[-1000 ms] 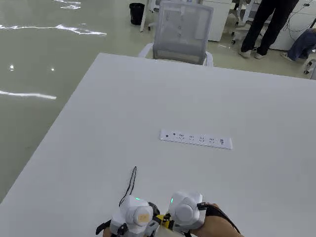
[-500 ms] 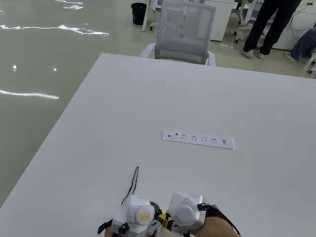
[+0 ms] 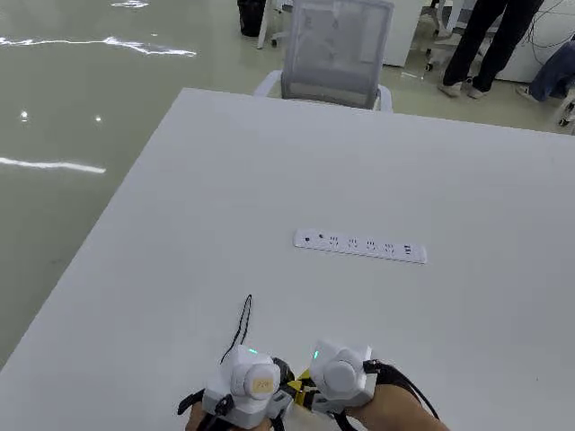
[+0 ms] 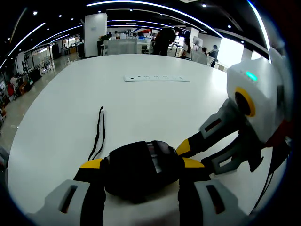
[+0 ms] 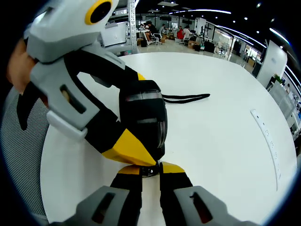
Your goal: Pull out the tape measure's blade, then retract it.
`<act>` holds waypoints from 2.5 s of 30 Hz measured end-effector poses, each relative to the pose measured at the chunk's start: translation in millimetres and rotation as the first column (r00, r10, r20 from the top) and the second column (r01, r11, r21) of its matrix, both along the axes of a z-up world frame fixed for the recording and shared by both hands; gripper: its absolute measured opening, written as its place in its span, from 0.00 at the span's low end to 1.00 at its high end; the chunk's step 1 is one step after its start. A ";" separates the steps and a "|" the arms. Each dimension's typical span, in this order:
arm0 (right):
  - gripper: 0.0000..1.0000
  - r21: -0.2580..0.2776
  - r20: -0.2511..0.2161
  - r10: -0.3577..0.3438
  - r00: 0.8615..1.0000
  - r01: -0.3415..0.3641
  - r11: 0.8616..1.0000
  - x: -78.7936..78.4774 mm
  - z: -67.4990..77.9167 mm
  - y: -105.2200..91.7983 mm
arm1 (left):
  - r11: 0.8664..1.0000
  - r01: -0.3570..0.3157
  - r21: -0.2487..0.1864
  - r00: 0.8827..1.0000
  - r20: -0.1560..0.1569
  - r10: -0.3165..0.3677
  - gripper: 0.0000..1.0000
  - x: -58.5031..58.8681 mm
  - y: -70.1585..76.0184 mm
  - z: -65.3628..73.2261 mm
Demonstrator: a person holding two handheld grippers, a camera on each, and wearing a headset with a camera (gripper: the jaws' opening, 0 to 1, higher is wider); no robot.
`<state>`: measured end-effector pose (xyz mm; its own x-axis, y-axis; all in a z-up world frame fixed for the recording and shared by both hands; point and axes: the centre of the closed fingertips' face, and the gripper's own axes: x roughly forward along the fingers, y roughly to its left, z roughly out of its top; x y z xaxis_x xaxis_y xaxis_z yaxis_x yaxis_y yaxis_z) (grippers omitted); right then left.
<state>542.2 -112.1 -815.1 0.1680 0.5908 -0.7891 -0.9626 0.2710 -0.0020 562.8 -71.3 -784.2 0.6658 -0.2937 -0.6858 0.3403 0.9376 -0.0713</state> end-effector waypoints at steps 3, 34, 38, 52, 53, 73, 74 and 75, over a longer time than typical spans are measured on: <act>0.12 0.003 0.000 0.004 1.000 -0.004 1.000 -0.8 0.6 1.1 | 1.000 0.001 -0.003 1.000 0.002 -0.001 0.59 -0.1 -0.2 -0.4; 0.12 0.024 0.013 0.025 1.000 -0.025 0.999 -2.9 -1.6 1.2 | 1.000 0.015 -0.013 1.000 0.015 -0.015 0.59 1.1 0.4 -0.3; 0.12 0.023 0.010 0.029 1.000 -0.030 0.999 -3.5 -1.3 0.0 | 1.000 0.016 -0.017 1.000 0.012 -0.016 0.59 1.5 0.5 -0.4; 0.12 0.018 0.016 0.022 1.000 -0.022 1.000 -4.8 0.2 1.5 | 0.971 0.233 0.055 0.972 0.034 -0.235 0.63 -4.5 3.3 8.7; 0.12 0.018 0.017 0.020 1.000 -0.020 1.000 -4.7 -0.4 1.6 | 0.970 0.239 0.042 0.970 0.037 -0.240 0.64 -5.6 7.5 12.0; 0.33 0.043 -0.029 -0.078 0.997 0.079 0.996 -7.6 1.4 2.5 | 0.932 0.353 -0.083 0.931 0.132 -0.341 0.98 -15.2 43.5 27.7; 0.47 0.042 -0.033 -0.092 0.995 0.093 0.995 -7.6 1.5 1.7 | 0.932 0.351 -0.091 0.932 0.134 -0.338 0.99 -15.3 45.2 28.9; 0.53 0.039 -0.029 -0.099 0.995 0.100 0.994 -7.0 2.5 0.4 | 0.933 0.347 -0.097 0.932 0.146 -0.332 0.99 -14.7 46.8 30.9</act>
<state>535.1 -111.6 -812.6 0.2067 0.6033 -0.7703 -0.9303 0.3650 0.0363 548.1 -24.6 -753.3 0.5896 -0.5919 -0.5496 0.6501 0.7515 -0.1118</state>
